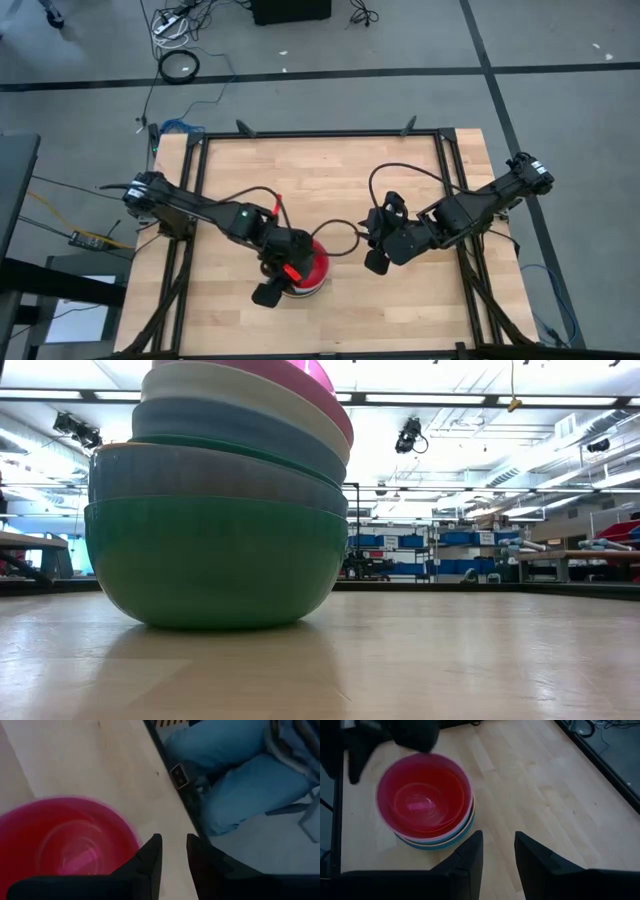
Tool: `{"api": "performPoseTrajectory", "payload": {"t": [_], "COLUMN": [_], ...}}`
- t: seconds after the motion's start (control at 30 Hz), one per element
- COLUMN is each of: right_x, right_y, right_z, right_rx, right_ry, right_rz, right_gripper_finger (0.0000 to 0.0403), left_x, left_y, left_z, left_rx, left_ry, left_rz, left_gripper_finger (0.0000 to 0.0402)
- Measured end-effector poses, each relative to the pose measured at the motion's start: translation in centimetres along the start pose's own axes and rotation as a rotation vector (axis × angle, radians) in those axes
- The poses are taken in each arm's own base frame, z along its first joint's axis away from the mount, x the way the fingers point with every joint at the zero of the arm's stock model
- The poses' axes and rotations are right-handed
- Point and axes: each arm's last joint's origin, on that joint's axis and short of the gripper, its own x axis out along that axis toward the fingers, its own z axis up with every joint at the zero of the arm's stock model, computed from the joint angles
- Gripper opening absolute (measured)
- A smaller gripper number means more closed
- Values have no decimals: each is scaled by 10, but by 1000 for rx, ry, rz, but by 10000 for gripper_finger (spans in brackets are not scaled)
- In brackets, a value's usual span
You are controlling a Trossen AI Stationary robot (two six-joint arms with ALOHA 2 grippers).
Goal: Nest bowls inside each other
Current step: Stack the red bowl on top of the the light orange bowl
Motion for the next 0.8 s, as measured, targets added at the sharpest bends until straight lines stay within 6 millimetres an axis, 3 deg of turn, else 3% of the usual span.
{"api": "performPoseTrajectory", "payload": {"t": [0.2, 0.47, 0.8], "right_x": [-1, -4, -4], "right_y": [2, 5, 5], "right_z": [-1, -3, -3], "right_rx": [-6, -11, -7], "right_ry": [1, 1, 1], "right_rz": [6, 17, 17], "right_gripper_finger": [100, 100, 100], "left_x": [16, 14, 24], "left_y": [9, 21, 30], "left_z": [-1, -5, -16], "left_rx": [-1, -25, -72], "left_ry": [52, 89, 119], "left_rz": [15, 134, 128], "left_gripper_finger": [97, 97, 97]}}
